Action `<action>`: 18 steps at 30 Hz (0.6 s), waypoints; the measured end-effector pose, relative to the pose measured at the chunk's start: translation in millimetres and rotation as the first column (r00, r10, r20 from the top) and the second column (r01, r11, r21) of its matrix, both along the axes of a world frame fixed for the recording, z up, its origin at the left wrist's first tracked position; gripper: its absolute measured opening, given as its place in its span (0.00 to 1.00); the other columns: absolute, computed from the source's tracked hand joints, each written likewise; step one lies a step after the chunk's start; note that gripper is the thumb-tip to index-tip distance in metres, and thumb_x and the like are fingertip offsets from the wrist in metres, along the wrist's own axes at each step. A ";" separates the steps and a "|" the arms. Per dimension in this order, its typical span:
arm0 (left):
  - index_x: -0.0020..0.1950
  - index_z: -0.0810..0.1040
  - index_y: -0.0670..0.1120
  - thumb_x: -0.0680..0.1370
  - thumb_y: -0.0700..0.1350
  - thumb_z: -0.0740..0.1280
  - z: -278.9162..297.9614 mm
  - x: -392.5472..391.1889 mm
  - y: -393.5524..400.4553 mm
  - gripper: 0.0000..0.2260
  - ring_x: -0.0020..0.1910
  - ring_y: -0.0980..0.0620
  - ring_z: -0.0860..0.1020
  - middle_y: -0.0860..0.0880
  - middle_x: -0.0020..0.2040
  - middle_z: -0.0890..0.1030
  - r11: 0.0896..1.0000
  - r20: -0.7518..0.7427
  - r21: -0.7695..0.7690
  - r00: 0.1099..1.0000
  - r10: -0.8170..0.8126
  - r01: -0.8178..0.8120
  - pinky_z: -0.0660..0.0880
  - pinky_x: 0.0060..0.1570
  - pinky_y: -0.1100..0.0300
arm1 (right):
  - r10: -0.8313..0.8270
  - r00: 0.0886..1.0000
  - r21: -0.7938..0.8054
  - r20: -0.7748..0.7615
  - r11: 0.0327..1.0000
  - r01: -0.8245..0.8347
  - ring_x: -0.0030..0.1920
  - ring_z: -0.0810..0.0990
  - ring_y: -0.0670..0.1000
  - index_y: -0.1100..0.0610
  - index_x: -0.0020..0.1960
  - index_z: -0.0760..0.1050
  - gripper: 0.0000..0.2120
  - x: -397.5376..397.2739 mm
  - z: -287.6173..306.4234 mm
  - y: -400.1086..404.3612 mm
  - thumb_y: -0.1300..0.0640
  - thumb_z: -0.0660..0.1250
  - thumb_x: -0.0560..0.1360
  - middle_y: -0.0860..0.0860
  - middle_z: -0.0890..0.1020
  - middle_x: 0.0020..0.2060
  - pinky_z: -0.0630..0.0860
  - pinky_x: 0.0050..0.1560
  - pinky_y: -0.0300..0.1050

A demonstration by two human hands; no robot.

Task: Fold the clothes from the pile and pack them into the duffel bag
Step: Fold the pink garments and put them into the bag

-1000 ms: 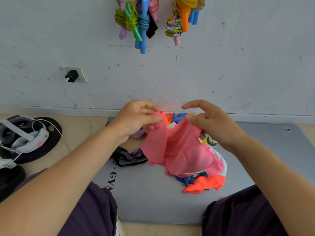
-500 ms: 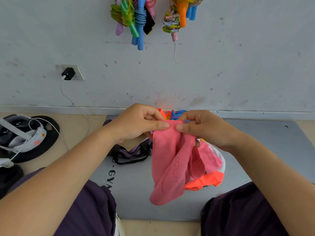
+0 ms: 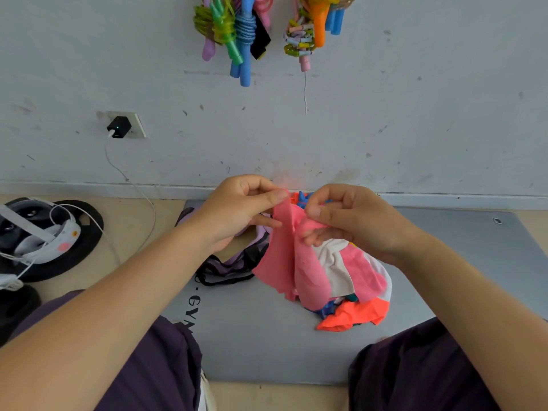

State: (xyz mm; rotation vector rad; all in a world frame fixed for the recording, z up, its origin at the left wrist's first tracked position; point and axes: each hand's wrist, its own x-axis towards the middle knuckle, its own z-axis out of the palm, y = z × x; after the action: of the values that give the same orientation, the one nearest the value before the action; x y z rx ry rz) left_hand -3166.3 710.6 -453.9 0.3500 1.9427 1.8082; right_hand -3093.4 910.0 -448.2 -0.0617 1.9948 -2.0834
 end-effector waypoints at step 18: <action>0.51 0.81 0.36 0.75 0.40 0.69 6.3 8.2 4.4 0.08 0.34 0.53 0.83 0.46 0.38 0.85 0.977 0.113 0.175 0.983 -0.143 0.122 0.75 0.31 0.68 | -0.078 0.964 0.184 -0.254 0.975 0.127 0.44 0.82 0.47 0.59 0.42 0.84 0.05 11.6 13.1 -9.5 0.59 0.74 0.68 0.50 0.83 0.40 0.78 0.49 0.38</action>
State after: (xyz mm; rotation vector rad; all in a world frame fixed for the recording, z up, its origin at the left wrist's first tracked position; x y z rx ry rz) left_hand -3158.1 715.0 -447.6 0.4012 1.6480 1.8639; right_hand -3081.8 900.6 -435.2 -0.1908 2.3924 -2.0081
